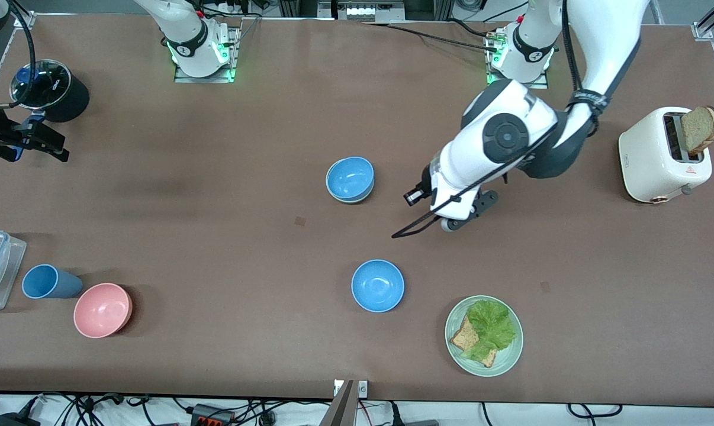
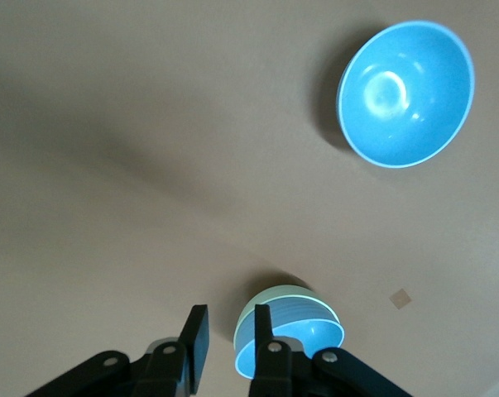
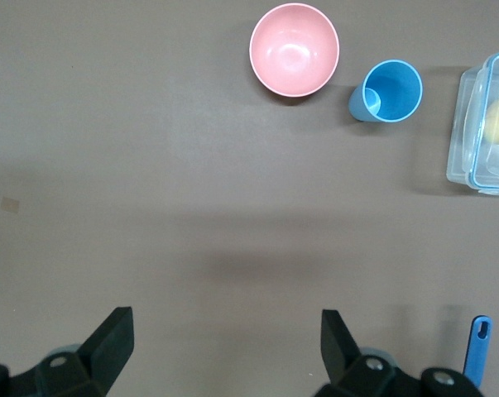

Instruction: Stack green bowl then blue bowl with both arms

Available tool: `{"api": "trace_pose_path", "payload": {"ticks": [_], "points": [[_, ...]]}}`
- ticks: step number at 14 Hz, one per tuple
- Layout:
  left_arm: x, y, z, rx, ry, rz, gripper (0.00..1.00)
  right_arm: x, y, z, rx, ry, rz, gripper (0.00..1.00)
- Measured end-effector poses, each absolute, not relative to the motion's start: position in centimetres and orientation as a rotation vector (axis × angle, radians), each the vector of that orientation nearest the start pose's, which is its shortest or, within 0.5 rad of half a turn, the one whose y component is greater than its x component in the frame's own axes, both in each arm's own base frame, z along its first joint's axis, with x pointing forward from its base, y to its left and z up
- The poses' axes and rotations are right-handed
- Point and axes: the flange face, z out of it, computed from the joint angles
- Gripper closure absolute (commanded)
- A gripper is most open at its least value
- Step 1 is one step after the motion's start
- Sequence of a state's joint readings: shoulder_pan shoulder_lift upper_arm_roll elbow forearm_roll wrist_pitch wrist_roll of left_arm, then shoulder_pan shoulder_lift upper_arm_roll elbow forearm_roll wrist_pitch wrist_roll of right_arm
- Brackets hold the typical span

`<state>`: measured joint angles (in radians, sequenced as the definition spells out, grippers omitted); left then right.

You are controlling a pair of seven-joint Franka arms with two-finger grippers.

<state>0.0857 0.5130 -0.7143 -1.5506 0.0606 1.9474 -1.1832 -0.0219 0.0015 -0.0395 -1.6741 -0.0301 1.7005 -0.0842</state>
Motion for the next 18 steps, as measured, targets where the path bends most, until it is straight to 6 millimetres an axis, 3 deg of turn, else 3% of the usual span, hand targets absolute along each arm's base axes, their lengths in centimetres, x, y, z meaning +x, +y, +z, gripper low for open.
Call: {"api": "trace_pose_path", "payload": {"ticks": [5,13,18], "points": [[61.4,-28.5,45.9,-3.188,-0.799,0.353,0.58,56.3,-3.8,58.1,-3.173,-0.042,-0.043,0.00],[64.3,-20.2,48.5,-3.251,-0.507,0.346,0.55,56.1,-3.8,58.1,-3.173,-0.041,-0.044,0.00],[65.2,-13.6,50.4,-3.279,-0.338,0.273,0.55,55.4,-3.7,57.5,-3.168,-0.039,0.054,0.00]]}}
